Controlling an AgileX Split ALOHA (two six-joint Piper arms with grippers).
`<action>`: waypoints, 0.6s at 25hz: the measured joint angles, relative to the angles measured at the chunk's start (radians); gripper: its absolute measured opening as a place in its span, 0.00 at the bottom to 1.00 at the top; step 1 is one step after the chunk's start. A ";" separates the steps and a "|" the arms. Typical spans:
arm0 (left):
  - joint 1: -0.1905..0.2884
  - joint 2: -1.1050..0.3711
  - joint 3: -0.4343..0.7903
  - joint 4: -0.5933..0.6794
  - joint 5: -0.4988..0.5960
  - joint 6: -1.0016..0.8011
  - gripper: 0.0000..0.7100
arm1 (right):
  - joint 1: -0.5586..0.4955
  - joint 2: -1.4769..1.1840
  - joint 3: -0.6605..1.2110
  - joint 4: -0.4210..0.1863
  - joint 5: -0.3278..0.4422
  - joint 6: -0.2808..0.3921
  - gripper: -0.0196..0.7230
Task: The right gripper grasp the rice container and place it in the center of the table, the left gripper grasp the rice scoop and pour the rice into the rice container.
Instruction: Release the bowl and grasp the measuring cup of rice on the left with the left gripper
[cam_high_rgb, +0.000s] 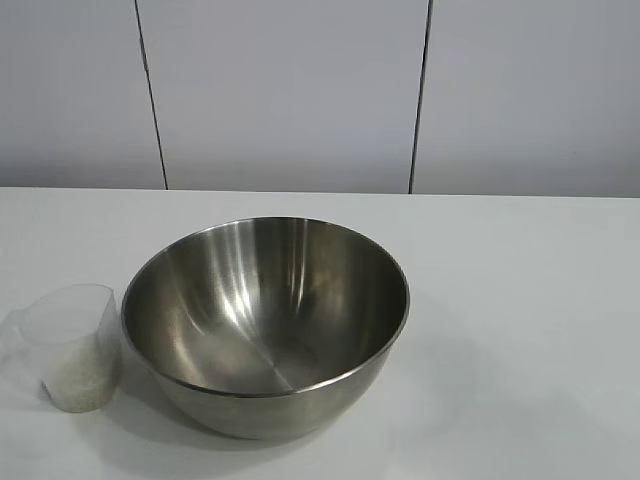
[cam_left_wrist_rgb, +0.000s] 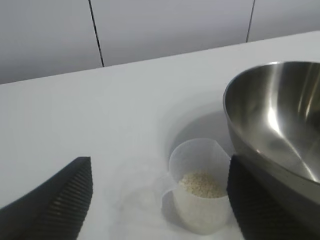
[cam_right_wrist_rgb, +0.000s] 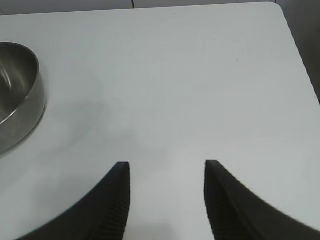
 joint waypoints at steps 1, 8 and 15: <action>0.000 0.051 0.000 0.000 -0.032 0.013 0.76 | 0.000 0.000 0.000 0.000 0.000 0.000 0.45; 0.000 0.455 -0.003 -0.037 -0.322 0.023 0.76 | 0.000 0.000 0.000 0.000 0.000 0.000 0.45; 0.000 0.817 -0.013 -0.121 -0.476 0.024 0.76 | 0.000 0.000 0.000 0.000 0.000 0.000 0.45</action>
